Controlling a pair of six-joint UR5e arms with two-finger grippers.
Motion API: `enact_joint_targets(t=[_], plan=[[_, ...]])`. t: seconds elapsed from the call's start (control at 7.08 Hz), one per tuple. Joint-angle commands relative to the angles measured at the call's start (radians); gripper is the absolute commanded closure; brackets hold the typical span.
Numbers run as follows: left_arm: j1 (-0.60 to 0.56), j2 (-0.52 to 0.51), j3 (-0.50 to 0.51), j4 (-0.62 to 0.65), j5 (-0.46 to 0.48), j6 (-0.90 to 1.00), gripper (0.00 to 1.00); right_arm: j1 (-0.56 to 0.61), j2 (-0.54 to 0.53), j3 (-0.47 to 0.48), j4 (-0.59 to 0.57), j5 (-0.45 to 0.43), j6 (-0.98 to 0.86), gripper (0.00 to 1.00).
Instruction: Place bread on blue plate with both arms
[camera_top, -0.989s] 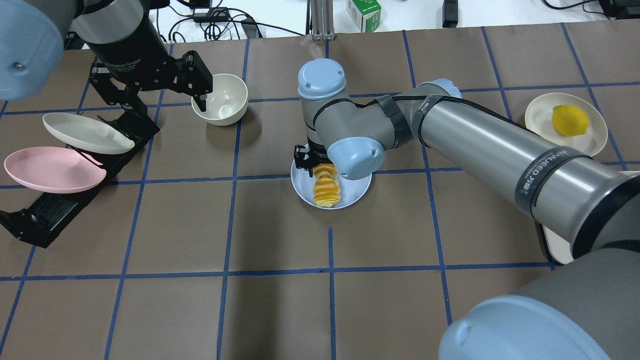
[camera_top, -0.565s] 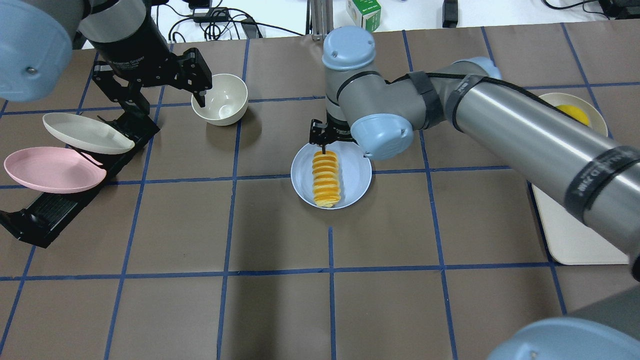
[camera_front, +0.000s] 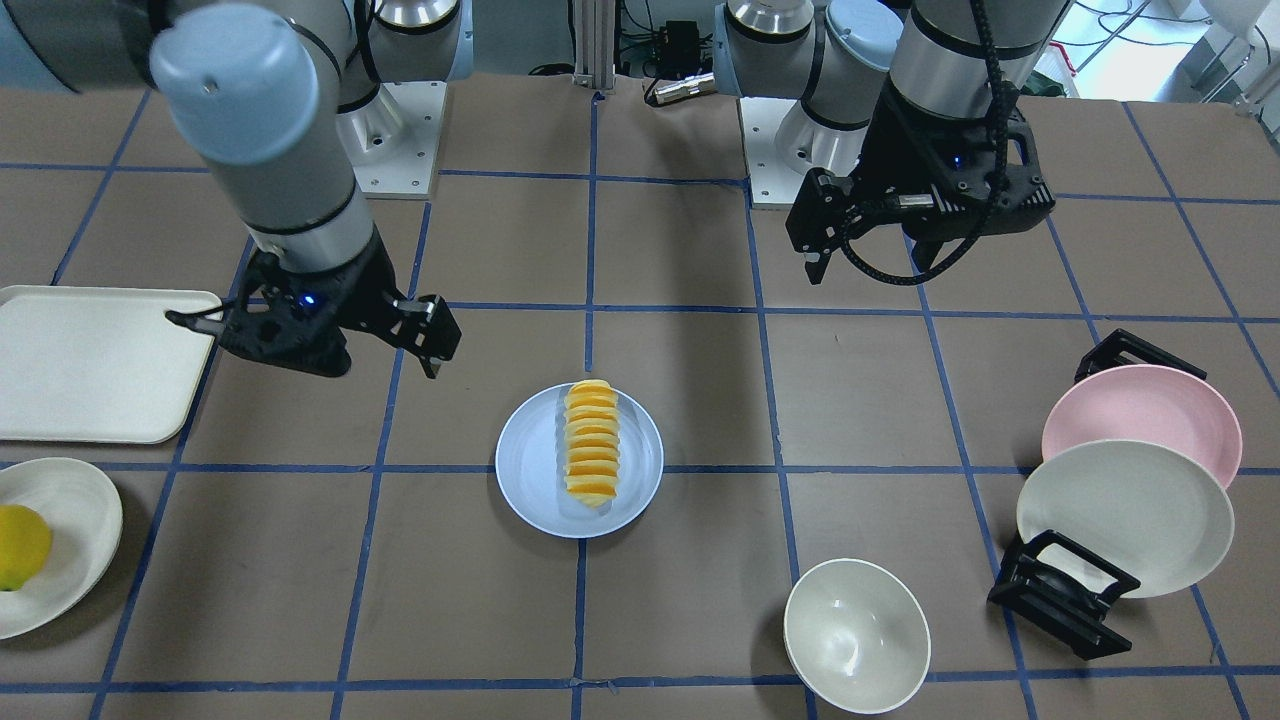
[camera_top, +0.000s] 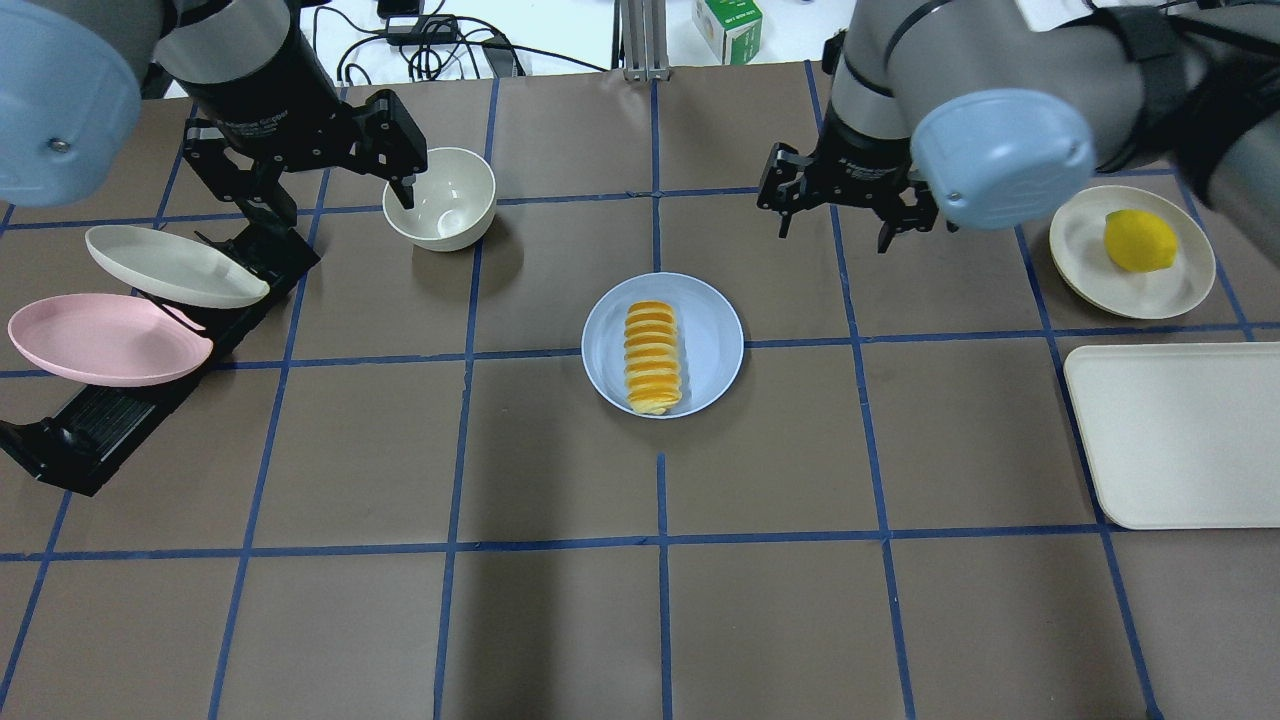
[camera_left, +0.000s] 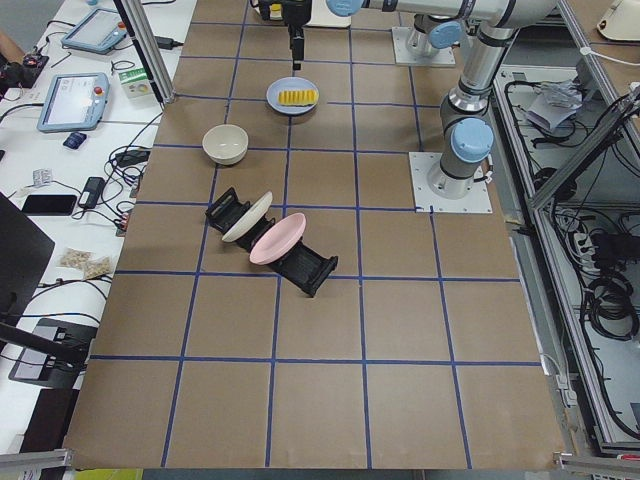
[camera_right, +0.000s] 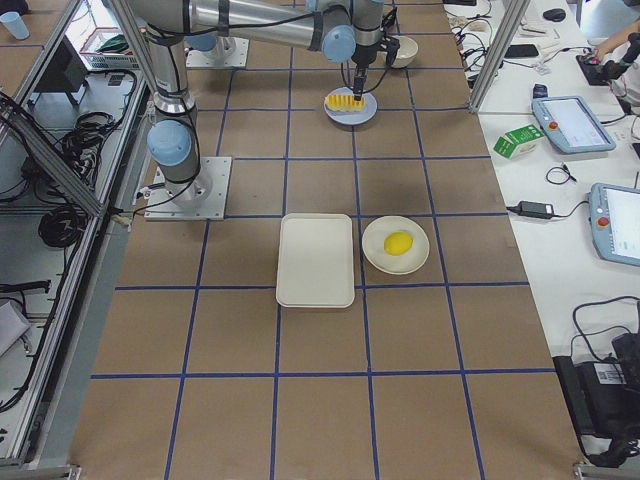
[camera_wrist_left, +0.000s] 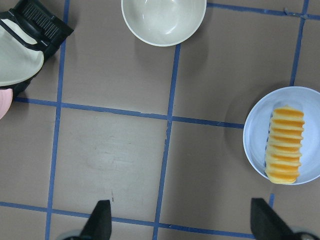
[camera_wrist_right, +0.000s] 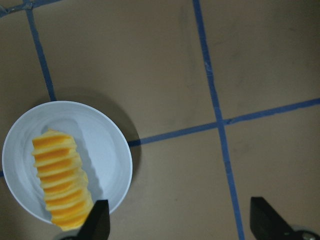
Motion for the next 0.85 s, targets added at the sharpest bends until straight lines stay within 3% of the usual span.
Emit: enact_joint_targets(t=[0.0, 0.71], plan=[[0.0, 0.001, -0.001, 0.0, -0.001, 0.01, 0.0, -0.027, -0.116, -0.005, 0.111, 0.003, -0.099, 0.0], [0.0, -0.004, -0.002, 0.015, -0.051, 0.085, 0.0, -0.089, -0.123, -0.007, 0.16, 0.0, -0.156, 0.0]])
